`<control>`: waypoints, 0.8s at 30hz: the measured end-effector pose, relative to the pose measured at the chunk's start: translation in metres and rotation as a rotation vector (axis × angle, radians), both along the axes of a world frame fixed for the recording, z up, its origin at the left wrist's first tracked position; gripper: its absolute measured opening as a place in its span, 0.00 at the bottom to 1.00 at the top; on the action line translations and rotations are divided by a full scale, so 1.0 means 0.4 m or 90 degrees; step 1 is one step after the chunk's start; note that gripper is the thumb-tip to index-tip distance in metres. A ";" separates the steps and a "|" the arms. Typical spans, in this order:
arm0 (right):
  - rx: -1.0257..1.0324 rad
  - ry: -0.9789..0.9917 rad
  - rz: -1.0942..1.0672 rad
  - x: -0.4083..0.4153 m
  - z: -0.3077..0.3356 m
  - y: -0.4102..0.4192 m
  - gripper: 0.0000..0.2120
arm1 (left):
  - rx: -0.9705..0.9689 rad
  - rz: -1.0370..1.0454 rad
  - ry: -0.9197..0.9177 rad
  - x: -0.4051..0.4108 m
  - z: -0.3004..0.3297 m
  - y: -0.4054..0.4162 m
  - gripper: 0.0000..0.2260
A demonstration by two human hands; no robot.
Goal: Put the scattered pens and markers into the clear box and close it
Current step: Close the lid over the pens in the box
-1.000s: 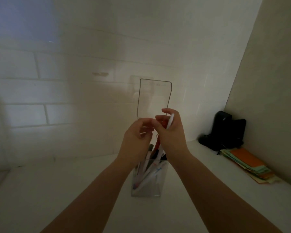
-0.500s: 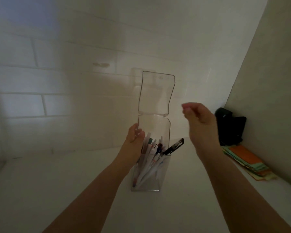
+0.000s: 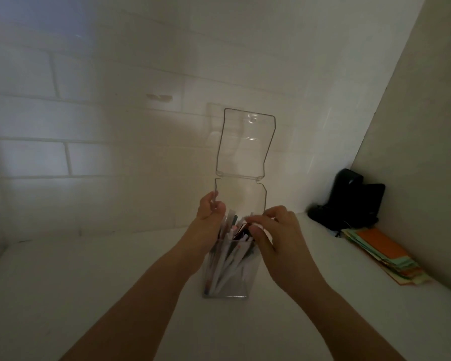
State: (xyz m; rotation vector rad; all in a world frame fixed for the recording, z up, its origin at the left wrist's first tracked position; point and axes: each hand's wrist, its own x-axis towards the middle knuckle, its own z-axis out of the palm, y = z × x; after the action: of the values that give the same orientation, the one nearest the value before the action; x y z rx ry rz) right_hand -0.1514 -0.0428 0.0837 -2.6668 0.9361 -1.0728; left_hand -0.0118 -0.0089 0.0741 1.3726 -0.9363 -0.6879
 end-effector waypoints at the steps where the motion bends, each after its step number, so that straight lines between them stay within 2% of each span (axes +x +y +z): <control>1: 0.004 0.019 0.017 0.007 0.007 0.009 0.16 | 0.002 -0.010 0.019 0.002 0.000 0.000 0.17; 3: 0.009 0.101 0.053 0.025 -0.001 0.029 0.15 | -0.002 -0.037 0.072 0.005 -0.003 0.000 0.17; 5: -0.010 0.180 0.071 0.048 -0.017 0.050 0.20 | -0.008 -0.060 0.127 0.007 -0.001 0.003 0.17; 8: 0.010 0.202 0.114 0.072 0.000 0.062 0.21 | -0.004 -0.094 0.164 0.011 0.000 0.005 0.19; 11: 0.108 0.085 0.146 0.050 0.024 0.050 0.15 | -0.004 -0.133 0.185 0.022 0.002 0.007 0.19; 13: 0.112 -0.040 0.083 0.021 0.030 0.023 0.14 | 0.003 -0.140 0.169 0.039 0.009 0.004 0.22; 15: 0.107 -0.157 0.015 0.002 0.044 -0.017 0.13 | 0.010 -0.136 0.131 0.059 0.020 -0.004 0.31; 17: 0.166 -0.236 -0.019 0.003 0.083 -0.056 0.13 | -0.030 -0.117 0.109 0.075 0.046 -0.015 0.30; 21: 0.393 -0.273 0.061 0.042 0.194 -0.111 0.20 | -0.109 -0.071 0.034 0.081 0.141 -0.025 0.23; 24: 0.472 -0.302 0.104 0.080 0.260 -0.125 0.26 | -0.135 -0.075 -0.029 0.079 0.195 -0.038 0.22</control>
State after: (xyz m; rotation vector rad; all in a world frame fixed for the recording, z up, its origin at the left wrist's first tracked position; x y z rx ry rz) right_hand -0.1195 -0.0929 0.1878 -1.7546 0.7913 -0.9955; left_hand 0.0198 -0.0242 0.1520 1.1573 -1.1014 -0.6283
